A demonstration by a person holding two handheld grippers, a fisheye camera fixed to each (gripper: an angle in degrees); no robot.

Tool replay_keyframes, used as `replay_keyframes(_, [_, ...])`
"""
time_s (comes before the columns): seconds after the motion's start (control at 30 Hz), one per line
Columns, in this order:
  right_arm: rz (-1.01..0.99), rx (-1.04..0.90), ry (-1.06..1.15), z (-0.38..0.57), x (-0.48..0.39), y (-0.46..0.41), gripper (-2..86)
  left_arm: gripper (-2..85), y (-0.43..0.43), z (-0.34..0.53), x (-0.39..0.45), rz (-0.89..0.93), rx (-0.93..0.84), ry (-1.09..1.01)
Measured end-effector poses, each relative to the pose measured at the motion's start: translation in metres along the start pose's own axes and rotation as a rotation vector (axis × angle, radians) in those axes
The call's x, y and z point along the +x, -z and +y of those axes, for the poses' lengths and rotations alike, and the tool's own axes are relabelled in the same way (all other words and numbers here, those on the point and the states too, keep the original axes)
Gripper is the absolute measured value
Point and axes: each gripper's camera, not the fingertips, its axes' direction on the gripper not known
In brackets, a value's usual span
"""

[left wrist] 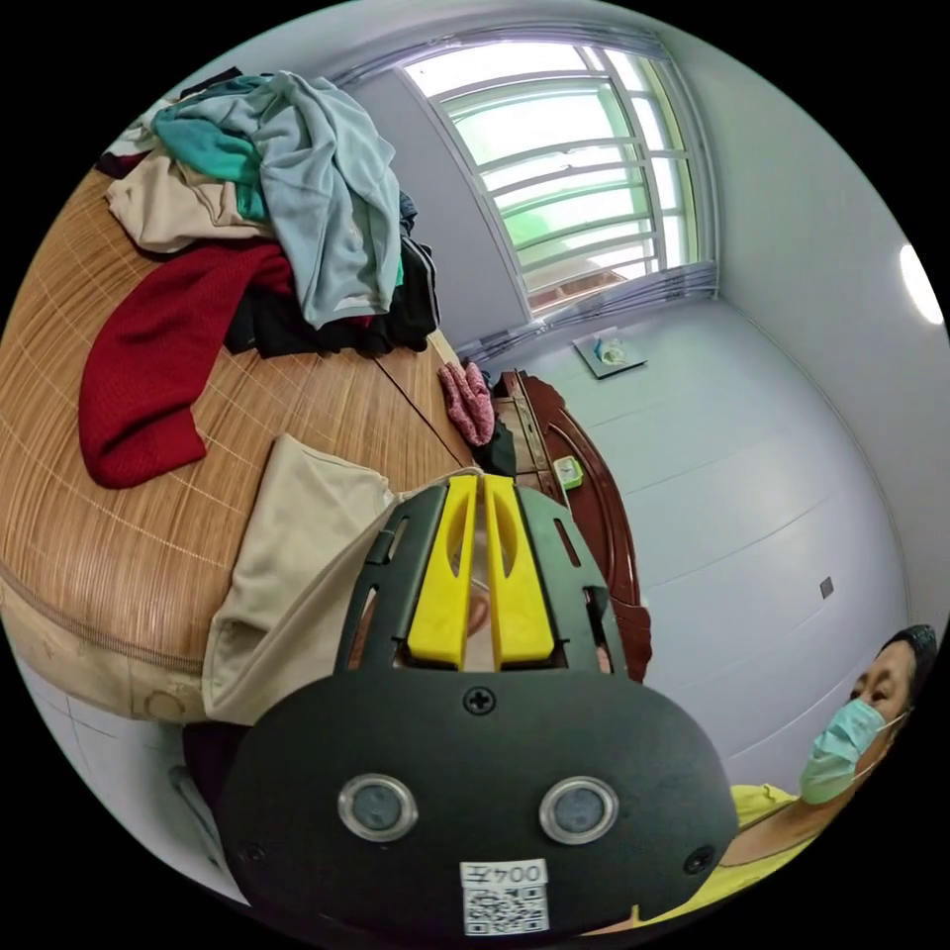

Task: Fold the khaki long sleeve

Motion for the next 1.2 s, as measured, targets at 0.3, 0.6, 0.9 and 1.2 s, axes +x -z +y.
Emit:
replay_keyframes(0.3, [0.104, -0.025, -0.076, -0.086, 0.065, -0.089, 3.4, 1.4, -0.081, -0.051, -0.022, -0.142, -0.026, 0.023])
replay_keyframes(0.6, [0.233, -0.053, -0.171, -0.133, 0.147, -0.160, 3.5, 1.9, -0.150, -0.075, -0.062, -0.243, -0.080, 0.070])
replay_keyframes(0.9, [0.307, -0.068, -0.230, -0.137, 0.194, -0.200, 4.4, 7.2, -0.167, -0.075, -0.101, -0.246, -0.015, 0.180])
replay_keyframes(1.2, [0.421, -0.145, 0.040, -0.128, 0.135, -0.206, 12.6, 10.0, -0.102, -0.087, -0.067, -0.064, 0.113, 0.108])
